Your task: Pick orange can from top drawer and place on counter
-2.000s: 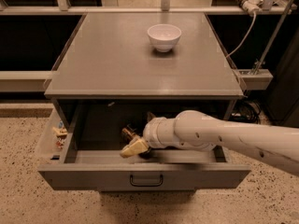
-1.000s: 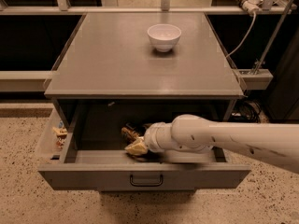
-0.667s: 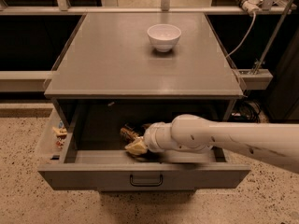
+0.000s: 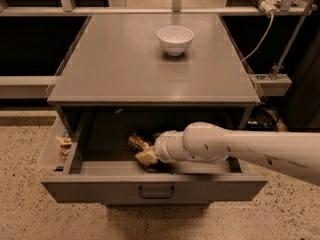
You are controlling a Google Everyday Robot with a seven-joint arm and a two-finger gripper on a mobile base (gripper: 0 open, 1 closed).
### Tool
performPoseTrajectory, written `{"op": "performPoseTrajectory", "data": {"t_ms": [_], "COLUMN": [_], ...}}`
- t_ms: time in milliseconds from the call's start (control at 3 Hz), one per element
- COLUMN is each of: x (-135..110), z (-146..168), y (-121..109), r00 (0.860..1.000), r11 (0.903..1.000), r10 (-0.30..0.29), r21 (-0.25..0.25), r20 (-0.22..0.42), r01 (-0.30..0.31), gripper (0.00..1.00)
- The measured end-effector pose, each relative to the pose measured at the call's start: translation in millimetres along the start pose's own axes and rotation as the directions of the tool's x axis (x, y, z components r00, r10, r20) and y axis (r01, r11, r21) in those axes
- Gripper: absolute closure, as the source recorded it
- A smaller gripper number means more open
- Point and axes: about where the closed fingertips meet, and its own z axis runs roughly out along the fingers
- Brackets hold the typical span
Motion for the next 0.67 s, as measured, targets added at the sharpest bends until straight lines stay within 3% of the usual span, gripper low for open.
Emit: {"op": "performPoseTrajectory", "data": {"t_ms": [333,667], "x": [-9.5,-41.0], "z": [-23.0,-89.1], "y": [-5.4,-30.3], "r00": [0.999,0.993], "r11": [0.9992,0.9932], "r10": [-0.035,-0.116], "r21": [-0.019,-0.009], "r20": [-0.010,-0.031], "r01": [0.035,0.116], "gripper": [1.00,1.00]}}
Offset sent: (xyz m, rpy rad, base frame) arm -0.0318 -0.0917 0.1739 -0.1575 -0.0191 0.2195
